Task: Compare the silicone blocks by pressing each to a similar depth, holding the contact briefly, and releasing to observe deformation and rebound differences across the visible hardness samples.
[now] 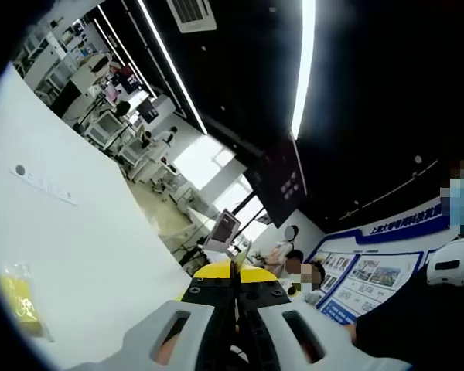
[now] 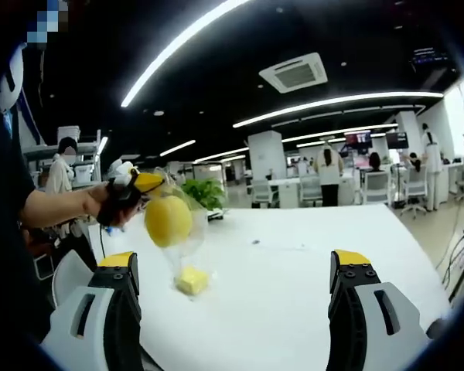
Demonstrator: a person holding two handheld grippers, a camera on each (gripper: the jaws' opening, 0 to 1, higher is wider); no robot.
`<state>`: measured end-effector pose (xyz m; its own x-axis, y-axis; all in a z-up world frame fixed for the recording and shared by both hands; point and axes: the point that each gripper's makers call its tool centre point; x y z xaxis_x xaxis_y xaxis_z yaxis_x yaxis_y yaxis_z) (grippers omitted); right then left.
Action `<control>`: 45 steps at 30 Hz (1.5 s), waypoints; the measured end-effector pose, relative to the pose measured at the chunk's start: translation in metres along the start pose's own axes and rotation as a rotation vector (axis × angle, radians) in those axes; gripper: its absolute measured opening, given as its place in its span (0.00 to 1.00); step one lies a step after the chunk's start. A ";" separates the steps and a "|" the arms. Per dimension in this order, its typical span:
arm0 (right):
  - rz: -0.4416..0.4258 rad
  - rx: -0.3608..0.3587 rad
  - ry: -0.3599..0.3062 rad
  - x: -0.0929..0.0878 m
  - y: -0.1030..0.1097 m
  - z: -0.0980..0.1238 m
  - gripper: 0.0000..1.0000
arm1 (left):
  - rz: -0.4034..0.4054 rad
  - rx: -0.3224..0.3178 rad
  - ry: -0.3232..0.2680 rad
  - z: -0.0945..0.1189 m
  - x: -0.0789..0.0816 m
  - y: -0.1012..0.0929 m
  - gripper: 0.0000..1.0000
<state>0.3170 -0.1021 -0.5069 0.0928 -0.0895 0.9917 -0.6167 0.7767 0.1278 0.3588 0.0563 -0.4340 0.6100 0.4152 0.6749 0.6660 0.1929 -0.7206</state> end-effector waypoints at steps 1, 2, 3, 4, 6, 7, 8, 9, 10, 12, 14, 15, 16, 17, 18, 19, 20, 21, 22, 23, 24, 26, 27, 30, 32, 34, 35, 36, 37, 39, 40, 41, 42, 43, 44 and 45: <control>-0.008 -0.010 0.005 -0.003 -0.002 0.003 0.96 | 0.002 -0.002 0.002 0.000 -0.001 0.001 0.00; -0.015 -0.022 0.009 -0.008 -0.004 0.007 0.96 | 0.004 -0.003 0.003 -0.001 -0.002 0.001 0.00; -0.015 -0.033 0.014 -0.012 -0.006 0.009 0.96 | 0.007 0.001 0.003 -0.001 -0.002 0.002 0.00; 0.000 -0.059 0.028 -0.018 -0.010 0.013 0.96 | 0.009 0.001 0.004 -0.001 -0.003 0.003 0.00; 0.035 -0.078 0.053 -0.031 -0.013 0.020 0.96 | 0.013 0.008 -0.002 -0.002 -0.003 0.006 0.00; 0.033 -0.086 0.063 -0.036 -0.015 0.023 0.96 | 0.015 0.005 -0.002 -0.002 -0.003 0.007 0.00; 0.022 -0.101 0.059 -0.040 -0.016 0.028 0.96 | 0.024 0.012 -0.009 -0.002 -0.003 0.009 0.00; 0.016 -0.103 0.055 -0.042 -0.016 0.032 0.96 | 0.023 0.011 -0.007 -0.002 -0.004 0.009 0.00; 0.006 -0.107 0.047 -0.045 -0.015 0.037 0.96 | 0.027 0.010 -0.006 -0.002 -0.005 0.010 0.00; -0.021 -0.119 0.057 -0.053 -0.016 0.046 0.96 | 0.032 0.016 -0.008 -0.002 -0.005 0.013 0.00; -0.015 -0.138 0.143 -0.072 -0.018 0.054 0.96 | 0.033 0.016 -0.007 -0.002 -0.007 0.016 0.00; -0.013 -0.141 0.163 -0.078 -0.019 0.056 0.96 | 0.045 0.014 -0.006 -0.003 -0.008 0.018 0.00; -0.005 -0.145 0.162 -0.081 -0.019 0.059 0.96 | 0.051 0.014 -0.009 -0.003 -0.008 0.019 0.00; -0.006 -0.150 0.168 -0.082 -0.019 0.060 0.96 | 0.054 0.018 -0.011 -0.004 -0.009 0.021 0.00; -0.010 -0.153 0.168 -0.083 -0.020 0.062 0.96 | 0.056 0.018 -0.011 -0.004 -0.010 0.022 0.00; -0.019 -0.156 0.164 -0.083 -0.020 0.065 0.96 | 0.064 0.023 -0.012 -0.004 -0.011 0.026 0.00; -0.024 -0.161 0.166 -0.084 -0.020 0.067 0.96 | 0.068 0.027 -0.012 -0.005 -0.011 0.028 0.00; -0.026 -0.165 0.168 -0.085 -0.021 0.069 0.96 | 0.072 0.026 -0.010 -0.006 -0.013 0.030 0.00; -0.026 -0.170 0.171 -0.087 -0.022 0.071 0.96 | 0.079 0.031 -0.008 -0.007 -0.014 0.033 0.00; -0.021 -0.178 0.175 -0.088 -0.024 0.073 0.96 | 0.081 0.033 -0.006 -0.008 -0.016 0.035 0.00; -0.015 -0.186 0.180 -0.089 -0.026 0.075 0.96 | 0.084 0.033 -0.003 -0.010 -0.018 0.038 0.00; -0.016 -0.193 0.202 -0.094 -0.028 0.079 0.96 | 0.104 0.045 -0.007 -0.012 -0.020 0.046 0.00; -0.016 -0.195 0.209 -0.096 -0.029 0.080 0.96 | 0.108 0.044 -0.006 -0.012 -0.021 0.046 0.00; -0.039 -0.206 0.242 -0.101 -0.032 0.083 0.94 | 0.148 0.049 0.005 -0.017 -0.029 0.058 0.00; -0.072 -0.211 0.251 -0.101 -0.035 0.082 0.92 | 0.159 0.042 0.004 -0.021 -0.034 0.062 0.00; -0.077 -0.214 0.238 -0.095 -0.037 0.081 0.92 | 0.182 0.051 0.010 -0.025 -0.041 0.069 0.00; -0.074 -0.214 0.233 -0.092 -0.038 0.080 0.92 | 0.197 0.059 0.015 -0.028 -0.046 0.074 0.00; -0.065 -0.215 0.231 -0.088 -0.039 0.079 0.92 | 0.203 0.061 0.020 -0.031 -0.050 0.076 0.00; -0.064 -0.215 0.232 -0.088 -0.040 0.079 0.92 | 0.214 0.063 0.024 -0.033 -0.054 0.079 0.00; -0.062 -0.214 0.227 -0.083 -0.043 0.078 0.92 | 0.240 0.071 0.034 -0.039 -0.063 0.085 0.00; -0.063 -0.215 0.233 -0.083 -0.044 0.077 0.92 | 0.246 0.071 0.038 -0.041 -0.066 0.087 0.00; -0.065 -0.218 0.243 -0.084 -0.045 0.077 0.92 | 0.255 0.078 0.039 -0.043 -0.069 0.091 0.00; -0.066 -0.218 0.244 -0.084 -0.045 0.077 0.92 | 0.267 0.078 0.044 -0.044 -0.071 0.093 0.00; -0.064 -0.217 0.245 -0.084 -0.045 0.076 0.91 | 0.276 0.086 0.042 -0.045 -0.073 0.097 0.00; -0.066 -0.217 0.243 -0.083 -0.045 0.076 0.91 | 0.283 0.090 0.041 -0.046 -0.075 0.100 0.00; -0.072 -0.215 0.243 -0.083 -0.045 0.075 0.91 | 0.296 0.093 0.044 -0.046 -0.077 0.103 0.00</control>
<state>0.2782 -0.1759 -0.5937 0.3299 -0.0180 0.9439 -0.4253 0.8898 0.1656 0.4006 0.0032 -0.5525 0.7908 0.4270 0.4386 0.4158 0.1512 -0.8968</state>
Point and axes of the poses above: the point that each gripper's makers call its tool centre point, and the gripper's own axes: z roughly backward along the fingers, y roughly to its left, x roughly out of its top
